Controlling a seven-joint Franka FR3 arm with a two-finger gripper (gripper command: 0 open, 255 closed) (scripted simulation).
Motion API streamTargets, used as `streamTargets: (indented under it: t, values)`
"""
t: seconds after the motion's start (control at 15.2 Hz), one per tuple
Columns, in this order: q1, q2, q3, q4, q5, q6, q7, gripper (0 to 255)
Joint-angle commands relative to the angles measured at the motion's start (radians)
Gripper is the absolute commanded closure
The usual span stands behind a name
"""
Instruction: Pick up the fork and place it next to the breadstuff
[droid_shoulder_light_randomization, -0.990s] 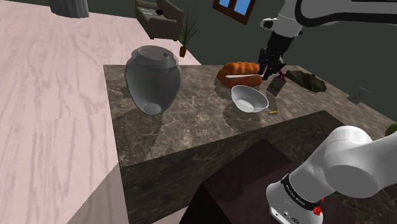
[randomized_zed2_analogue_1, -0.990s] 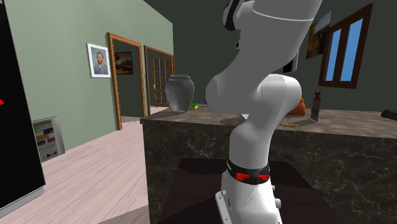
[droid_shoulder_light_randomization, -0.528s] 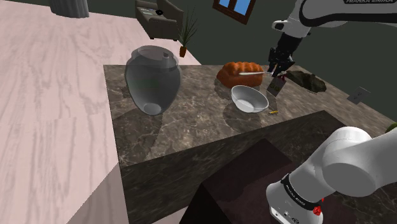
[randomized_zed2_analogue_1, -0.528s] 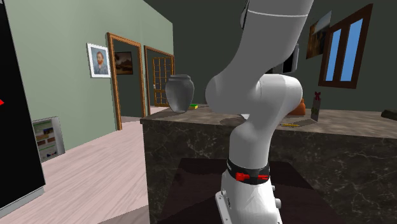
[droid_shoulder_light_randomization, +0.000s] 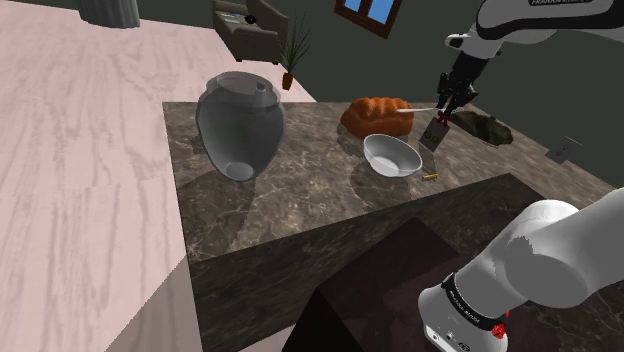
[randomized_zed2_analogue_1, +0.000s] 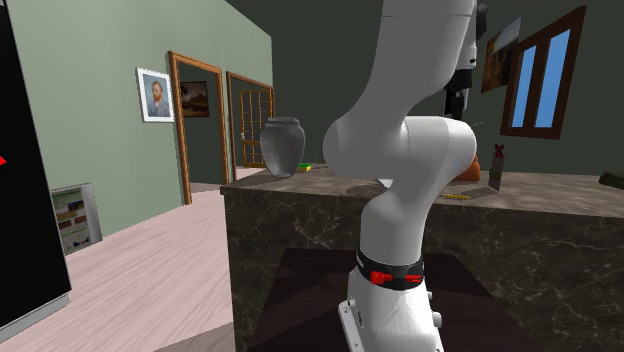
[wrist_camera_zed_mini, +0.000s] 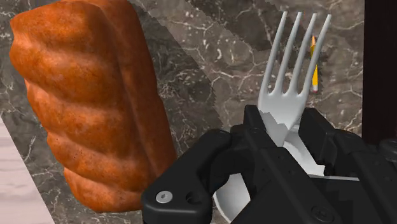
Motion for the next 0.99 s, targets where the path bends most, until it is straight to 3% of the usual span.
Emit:
streamTargets:
  t: [0.0,0.26,0.53,0.73,0.92]
  values:
    - [-0.005,0.046,-0.047,0.044,0.013,0.009,-0.061,255]
    - [-0.011,0.164,-0.146,0.149,0.073,0.024,-0.194,255]
    - [-0.034,0.319,-0.240,0.274,0.184,0.028,-0.350,255]
    - [-0.089,0.460,-0.287,0.386,0.301,0.014,-0.479,255]
    - [-0.185,0.607,-0.298,0.517,0.423,-0.021,-0.596,255]
